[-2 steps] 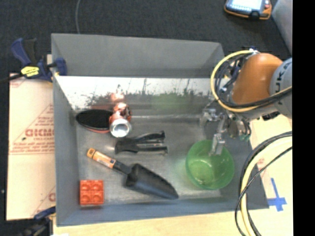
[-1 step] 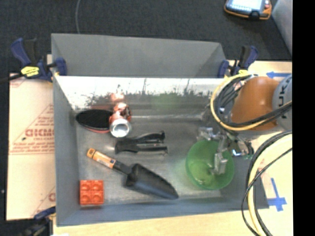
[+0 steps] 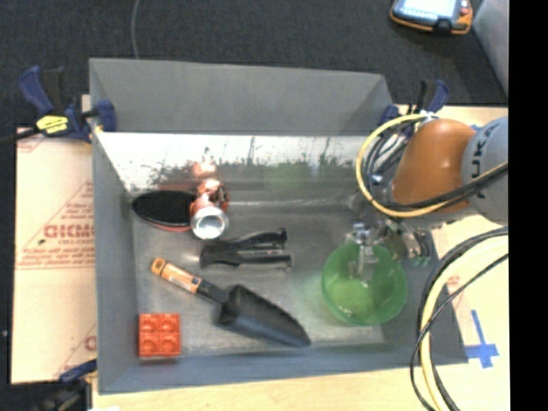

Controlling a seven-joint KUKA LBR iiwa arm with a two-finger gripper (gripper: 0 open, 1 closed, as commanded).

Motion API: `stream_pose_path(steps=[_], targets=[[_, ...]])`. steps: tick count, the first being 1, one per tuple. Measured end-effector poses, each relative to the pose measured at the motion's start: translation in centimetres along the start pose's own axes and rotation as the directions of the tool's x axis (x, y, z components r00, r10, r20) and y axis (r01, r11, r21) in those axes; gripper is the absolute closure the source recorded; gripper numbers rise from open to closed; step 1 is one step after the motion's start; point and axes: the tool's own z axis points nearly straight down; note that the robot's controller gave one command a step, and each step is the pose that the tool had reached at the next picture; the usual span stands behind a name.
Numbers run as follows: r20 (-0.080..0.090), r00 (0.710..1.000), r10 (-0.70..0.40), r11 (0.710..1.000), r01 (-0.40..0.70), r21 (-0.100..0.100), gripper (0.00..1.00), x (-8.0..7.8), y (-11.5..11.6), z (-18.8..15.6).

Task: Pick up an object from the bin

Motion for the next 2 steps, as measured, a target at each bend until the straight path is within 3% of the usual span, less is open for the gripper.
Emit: stream_pose_path(steps=[2], targets=[[-0.001,1.0,-0.001,1.0,0.001,0.0,1.0,0.06,-0.01,-0.9]])
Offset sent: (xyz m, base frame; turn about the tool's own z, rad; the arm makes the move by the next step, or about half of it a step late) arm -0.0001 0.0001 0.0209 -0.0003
